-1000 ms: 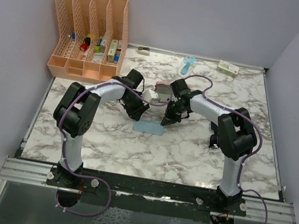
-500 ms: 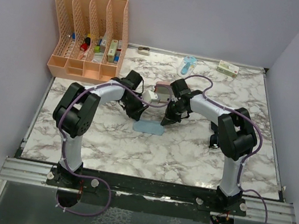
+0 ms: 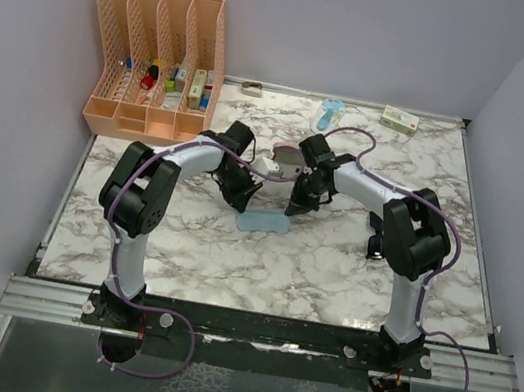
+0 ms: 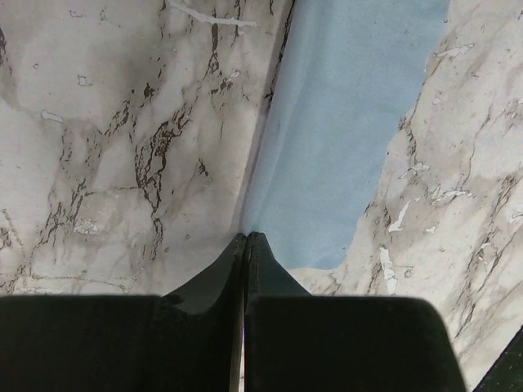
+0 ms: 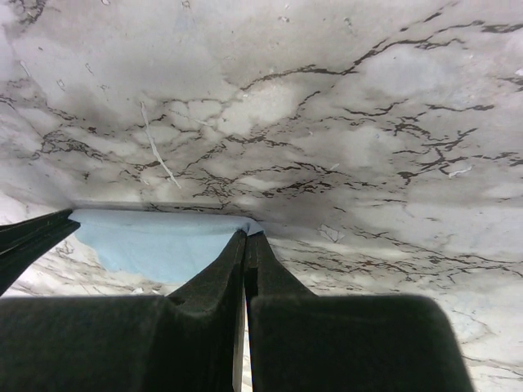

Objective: Organize the sunglasses
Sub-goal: Pick up the glasses cleaning cloth from the center of the board.

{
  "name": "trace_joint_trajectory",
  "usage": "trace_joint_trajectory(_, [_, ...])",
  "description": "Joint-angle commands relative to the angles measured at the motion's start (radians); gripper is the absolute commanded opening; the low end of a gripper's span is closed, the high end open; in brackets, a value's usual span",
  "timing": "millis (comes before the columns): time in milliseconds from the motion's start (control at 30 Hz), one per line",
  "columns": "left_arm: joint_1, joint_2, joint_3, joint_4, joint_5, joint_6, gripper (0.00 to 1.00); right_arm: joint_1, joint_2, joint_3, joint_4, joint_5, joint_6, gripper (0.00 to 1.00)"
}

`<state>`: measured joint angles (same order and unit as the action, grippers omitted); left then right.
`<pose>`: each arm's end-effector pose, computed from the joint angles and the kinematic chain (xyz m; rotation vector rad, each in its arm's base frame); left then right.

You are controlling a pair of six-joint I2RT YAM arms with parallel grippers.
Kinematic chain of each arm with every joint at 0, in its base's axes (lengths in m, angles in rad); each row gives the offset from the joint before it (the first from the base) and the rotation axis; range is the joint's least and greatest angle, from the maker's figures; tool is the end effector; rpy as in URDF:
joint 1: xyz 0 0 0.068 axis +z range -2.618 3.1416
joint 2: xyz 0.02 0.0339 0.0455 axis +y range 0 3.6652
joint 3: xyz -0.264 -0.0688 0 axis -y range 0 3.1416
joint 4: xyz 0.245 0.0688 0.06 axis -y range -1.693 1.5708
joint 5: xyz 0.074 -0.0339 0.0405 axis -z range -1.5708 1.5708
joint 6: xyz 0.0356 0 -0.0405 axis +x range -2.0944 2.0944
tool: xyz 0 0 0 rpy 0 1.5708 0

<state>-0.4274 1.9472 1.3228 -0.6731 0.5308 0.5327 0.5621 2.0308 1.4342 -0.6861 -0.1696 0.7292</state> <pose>0.3376 -0.1736 0.1637 1.3633 2.3955 -0.7277 0.3391 0.2207 0.1575 0.2119 2.9707 0.4621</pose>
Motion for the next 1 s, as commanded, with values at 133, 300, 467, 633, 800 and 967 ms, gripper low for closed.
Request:
trace_joint_trajectory(133, [-0.006, 0.014, 0.027, -0.034, -0.018, -0.005, 0.00, -0.026, -0.040, 0.033, -0.010, -0.013, 0.011, 0.01])
trace_joint_trajectory(300, [-0.012, 0.037, 0.102, -0.042, -0.021, -0.008, 0.00, -0.033, -0.048, 0.034, -0.007, -0.023, 0.012, 0.01])
trace_joint_trajectory(467, [-0.017, 0.078, 0.173, -0.059, -0.019, -0.010, 0.00, -0.040, -0.056, 0.034, -0.001, -0.028, 0.013, 0.01])
trace_joint_trajectory(633, [-0.030, 0.106, 0.216, -0.078, -0.022, -0.004, 0.00, -0.047, -0.071, 0.030, 0.005, -0.020, 0.019, 0.01])
trace_joint_trajectory(800, [-0.042, 0.114, 0.235, -0.074, -0.029, -0.011, 0.00, -0.064, -0.093, 0.024, 0.008, -0.001, 0.024, 0.01])
trace_joint_trajectory(967, [-0.048, 0.134, 0.273, -0.080, -0.038, -0.019, 0.00, -0.086, -0.098, 0.025, 0.008, 0.001, 0.017, 0.01])
